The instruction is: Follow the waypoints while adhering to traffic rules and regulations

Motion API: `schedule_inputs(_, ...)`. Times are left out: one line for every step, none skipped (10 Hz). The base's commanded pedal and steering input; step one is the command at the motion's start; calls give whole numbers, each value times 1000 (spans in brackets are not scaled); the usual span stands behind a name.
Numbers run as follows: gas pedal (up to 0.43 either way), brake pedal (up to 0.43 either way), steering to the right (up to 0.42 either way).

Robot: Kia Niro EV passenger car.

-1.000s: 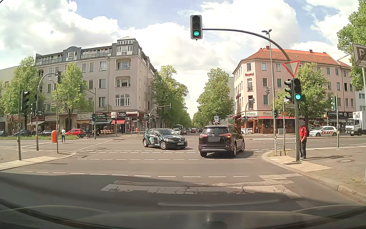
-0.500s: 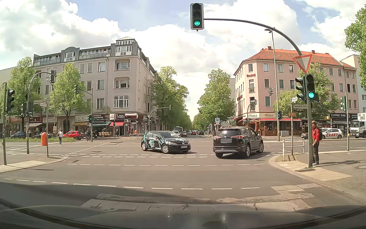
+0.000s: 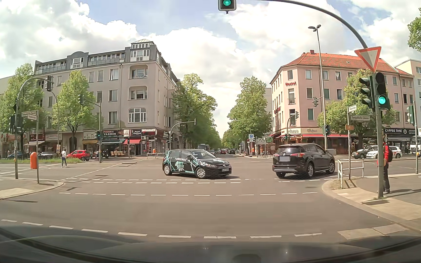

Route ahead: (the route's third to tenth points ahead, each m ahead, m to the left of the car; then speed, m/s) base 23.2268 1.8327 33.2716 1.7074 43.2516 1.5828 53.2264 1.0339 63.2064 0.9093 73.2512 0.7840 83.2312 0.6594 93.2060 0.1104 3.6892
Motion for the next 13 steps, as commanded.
schedule_inputs(118,18,-4)
schedule_inputs(67,18,-4)
schedule_inputs(47,18,-4)
schedule_inputs(0,18,-4)
schedule_inputs(0,24,-4)
schedule_inputs(0,18,-3)
schedule_inputs(0,24,-3)
schedule_inputs(0,55,-3)
schedule_inputs(0,159,-4)
schedule_inputs(0,183,-3)
schedule_inputs(0,189,-4)
schedule_inputs(0,207,-4)
schedule_inputs(0,213,-4)
